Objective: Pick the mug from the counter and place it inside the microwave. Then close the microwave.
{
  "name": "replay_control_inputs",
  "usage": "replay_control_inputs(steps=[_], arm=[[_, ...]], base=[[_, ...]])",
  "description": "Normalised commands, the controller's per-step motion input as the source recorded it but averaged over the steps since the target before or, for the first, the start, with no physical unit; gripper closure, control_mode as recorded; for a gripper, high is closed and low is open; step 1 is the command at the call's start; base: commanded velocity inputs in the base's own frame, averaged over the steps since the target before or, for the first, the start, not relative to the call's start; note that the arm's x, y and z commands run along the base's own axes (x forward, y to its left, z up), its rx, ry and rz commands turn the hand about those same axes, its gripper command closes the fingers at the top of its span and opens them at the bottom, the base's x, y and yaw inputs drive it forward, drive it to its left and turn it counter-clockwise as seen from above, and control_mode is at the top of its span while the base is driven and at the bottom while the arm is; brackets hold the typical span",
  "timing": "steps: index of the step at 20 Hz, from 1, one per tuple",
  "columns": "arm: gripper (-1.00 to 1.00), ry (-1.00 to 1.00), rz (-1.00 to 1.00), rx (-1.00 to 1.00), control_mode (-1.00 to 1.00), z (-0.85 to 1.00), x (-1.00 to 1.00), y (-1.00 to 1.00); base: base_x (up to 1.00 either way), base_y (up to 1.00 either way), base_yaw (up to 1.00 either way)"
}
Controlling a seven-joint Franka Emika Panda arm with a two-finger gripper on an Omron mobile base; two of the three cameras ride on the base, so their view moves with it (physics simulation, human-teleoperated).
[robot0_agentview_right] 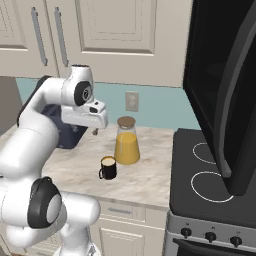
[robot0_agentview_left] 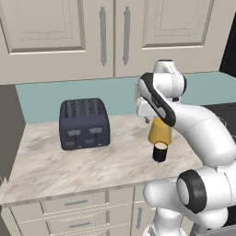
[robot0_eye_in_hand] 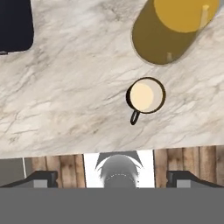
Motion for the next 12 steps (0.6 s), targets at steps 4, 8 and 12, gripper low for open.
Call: replay_control_inputs(steps=[4, 8, 12], arm=[[-1.00, -0.01, -0.15, -0.03, -1.00, -0.46, -0.12, 0.00], [-1.00, -0.03, -0.14, 0.00, -1.00, -0.45, -0.15, 0.00], [-1.00, -0.08, -0.14, 0.00, -1.00, -0.44, -0.16, -0.06]], base=[[0.00, 0.00, 0.00], [0.00, 0.00, 0.00], [0.00, 0.00, 0.00]])
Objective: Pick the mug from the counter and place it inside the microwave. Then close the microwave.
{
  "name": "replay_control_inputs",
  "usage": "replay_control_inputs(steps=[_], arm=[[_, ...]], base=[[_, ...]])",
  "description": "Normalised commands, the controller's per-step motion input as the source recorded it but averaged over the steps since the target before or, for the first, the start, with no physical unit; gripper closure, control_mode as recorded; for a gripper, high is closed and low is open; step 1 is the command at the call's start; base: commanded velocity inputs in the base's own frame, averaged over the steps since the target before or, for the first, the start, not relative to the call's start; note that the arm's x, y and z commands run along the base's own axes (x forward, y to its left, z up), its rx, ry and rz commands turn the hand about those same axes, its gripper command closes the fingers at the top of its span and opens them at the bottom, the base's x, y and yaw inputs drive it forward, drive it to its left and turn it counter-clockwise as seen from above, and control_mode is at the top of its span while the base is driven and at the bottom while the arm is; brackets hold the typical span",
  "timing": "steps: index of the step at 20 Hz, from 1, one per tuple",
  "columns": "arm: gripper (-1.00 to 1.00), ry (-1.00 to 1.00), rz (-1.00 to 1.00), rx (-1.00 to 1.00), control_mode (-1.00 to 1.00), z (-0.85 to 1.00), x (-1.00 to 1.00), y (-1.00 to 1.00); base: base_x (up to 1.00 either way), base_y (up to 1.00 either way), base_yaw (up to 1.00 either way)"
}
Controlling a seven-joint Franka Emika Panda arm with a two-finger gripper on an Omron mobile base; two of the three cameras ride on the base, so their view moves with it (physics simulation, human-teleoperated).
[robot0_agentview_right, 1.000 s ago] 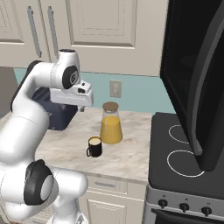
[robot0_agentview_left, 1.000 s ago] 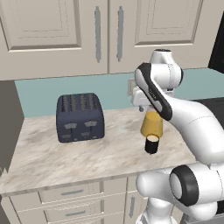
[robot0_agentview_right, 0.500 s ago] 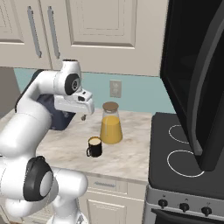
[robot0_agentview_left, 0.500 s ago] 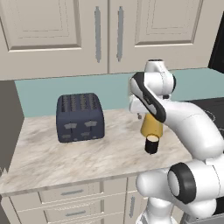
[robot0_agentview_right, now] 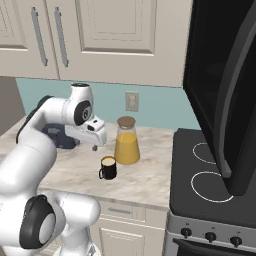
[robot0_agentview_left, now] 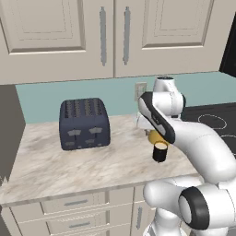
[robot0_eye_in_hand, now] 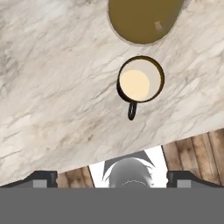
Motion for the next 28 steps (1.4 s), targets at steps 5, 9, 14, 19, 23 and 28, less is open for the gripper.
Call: replay_control_inputs(steps=[5, 9, 14, 19, 23, 28], arm=[[-1.00, -0.07, -0.14, 0.00, -1.00, -0.24, -0.07, -0.15], [-1.00, -0.01, -0.13, 0.00, -1.00, -0.03, -0.01, -0.15], [-1.00, -0.01, -0.06, 0.00, -1.00, -0.03, 0.00, -0.16], [-1.00, 0.00, 0.00, 0.00, -1.00, -0.10, 0.04, -0.11], [-1.00, 0.00, 0.00, -0.01, -1.00, -0.07, 0.10, -0.03], [-1.00, 0.00, 0.00, -0.01, -1.00, -0.08, 0.02, 0.00]], base=[[0.00, 0.00, 0.00], [0.00, 0.00, 0.00], [0.00, 0.00, 0.00], [0.00, 0.00, 0.00], [0.00, 0.00, 0.00], [0.00, 0.00, 0.00]])
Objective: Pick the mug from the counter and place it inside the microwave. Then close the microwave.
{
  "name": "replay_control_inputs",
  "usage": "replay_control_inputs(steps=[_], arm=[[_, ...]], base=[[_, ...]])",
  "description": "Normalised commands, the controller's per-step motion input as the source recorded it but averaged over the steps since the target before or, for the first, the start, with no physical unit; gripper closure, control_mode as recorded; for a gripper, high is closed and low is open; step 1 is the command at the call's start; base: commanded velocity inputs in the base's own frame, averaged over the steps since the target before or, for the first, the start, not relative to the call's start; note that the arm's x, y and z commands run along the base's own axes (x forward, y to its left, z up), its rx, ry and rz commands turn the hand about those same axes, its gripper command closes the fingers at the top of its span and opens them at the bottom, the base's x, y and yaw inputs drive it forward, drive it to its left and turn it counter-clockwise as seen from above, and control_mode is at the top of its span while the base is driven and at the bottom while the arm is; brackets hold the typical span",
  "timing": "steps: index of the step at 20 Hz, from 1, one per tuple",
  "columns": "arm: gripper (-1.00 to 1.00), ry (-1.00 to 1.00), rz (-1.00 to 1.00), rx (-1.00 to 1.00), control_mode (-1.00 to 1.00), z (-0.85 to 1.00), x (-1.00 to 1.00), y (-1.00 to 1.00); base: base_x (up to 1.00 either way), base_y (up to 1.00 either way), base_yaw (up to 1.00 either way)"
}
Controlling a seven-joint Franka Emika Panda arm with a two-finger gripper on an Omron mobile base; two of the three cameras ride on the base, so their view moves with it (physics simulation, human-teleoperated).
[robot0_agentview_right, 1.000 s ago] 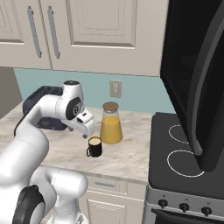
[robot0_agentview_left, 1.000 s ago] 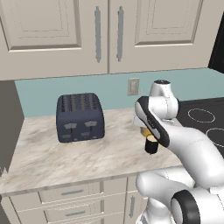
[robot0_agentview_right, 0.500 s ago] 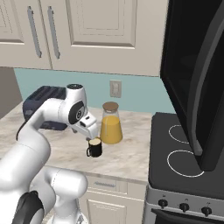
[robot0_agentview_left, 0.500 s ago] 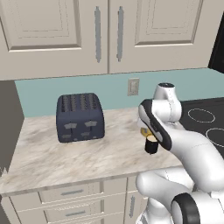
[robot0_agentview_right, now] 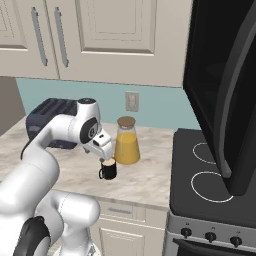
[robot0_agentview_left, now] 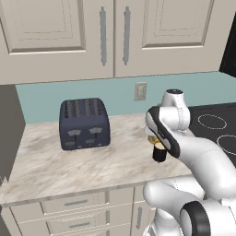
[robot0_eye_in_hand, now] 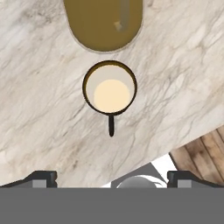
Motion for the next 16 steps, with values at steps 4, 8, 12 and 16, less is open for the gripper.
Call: replay_control_inputs(steps=[4, 8, 12, 16], arm=[[-1.00, 0.00, 0.02, 0.00, -1.00, -0.04, 0.00, 0.00], [-1.00, 0.00, 0.04, 0.00, -1.00, -0.08, 0.00, 0.00], [-1.00, 0.00, 0.04, 0.00, -1.00, -0.08, 0.00, 0.00], [-1.00, 0.00, 0.05, 0.00, -1.00, -0.08, 0.00, -0.02]], base=[[0.00, 0.00, 0.00], [0.00, 0.00, 0.00], [0.00, 0.00, 0.00], [0.00, 0.00, 0.00]])
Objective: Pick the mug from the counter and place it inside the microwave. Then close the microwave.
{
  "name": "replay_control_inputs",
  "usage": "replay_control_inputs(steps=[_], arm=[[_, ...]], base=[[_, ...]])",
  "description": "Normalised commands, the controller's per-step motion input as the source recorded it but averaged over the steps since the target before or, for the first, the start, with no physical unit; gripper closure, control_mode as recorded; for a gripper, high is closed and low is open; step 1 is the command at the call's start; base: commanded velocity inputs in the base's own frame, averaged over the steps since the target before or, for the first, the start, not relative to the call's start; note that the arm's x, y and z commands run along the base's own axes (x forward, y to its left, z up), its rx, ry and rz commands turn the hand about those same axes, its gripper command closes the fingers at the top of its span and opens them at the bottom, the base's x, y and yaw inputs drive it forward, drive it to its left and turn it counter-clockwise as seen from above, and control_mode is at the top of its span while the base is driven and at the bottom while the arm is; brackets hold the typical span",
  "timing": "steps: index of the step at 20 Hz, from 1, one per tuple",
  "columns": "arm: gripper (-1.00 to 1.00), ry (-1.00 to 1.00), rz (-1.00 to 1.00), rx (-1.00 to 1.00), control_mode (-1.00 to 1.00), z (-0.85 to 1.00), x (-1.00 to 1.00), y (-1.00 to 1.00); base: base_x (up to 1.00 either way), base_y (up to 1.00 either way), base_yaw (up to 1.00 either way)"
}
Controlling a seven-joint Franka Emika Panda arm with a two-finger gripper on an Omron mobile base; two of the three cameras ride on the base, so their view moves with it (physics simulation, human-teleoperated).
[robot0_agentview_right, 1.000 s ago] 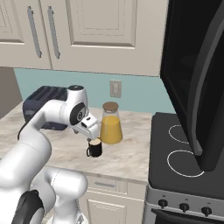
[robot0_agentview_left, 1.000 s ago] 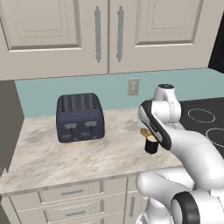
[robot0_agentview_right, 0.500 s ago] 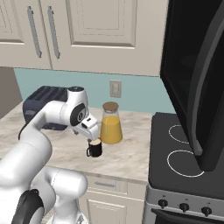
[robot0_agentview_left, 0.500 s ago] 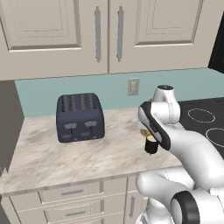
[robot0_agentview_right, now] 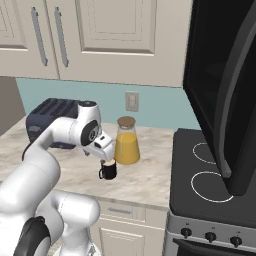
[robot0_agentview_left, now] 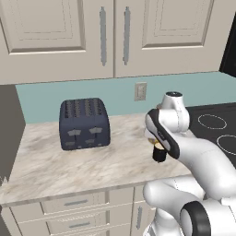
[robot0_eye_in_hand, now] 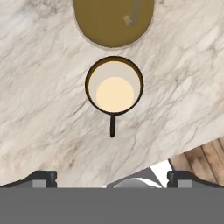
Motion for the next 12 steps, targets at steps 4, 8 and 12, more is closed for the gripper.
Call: replay_control_inputs(steps=[4, 8, 12], arm=[[-1.00, 0.00, 0.07, 0.00, -1.00, -0.09, 0.00, -0.03], [-1.00, 0.00, 0.05, 0.00, -1.00, -0.12, 0.00, -0.04], [-1.00, 0.00, 0.03, 0.00, -1.00, -0.09, 0.00, -0.03]], base=[[0.00, 0.00, 0.00], [0.00, 0.00, 0.00], [0.00, 0.00, 0.00]])
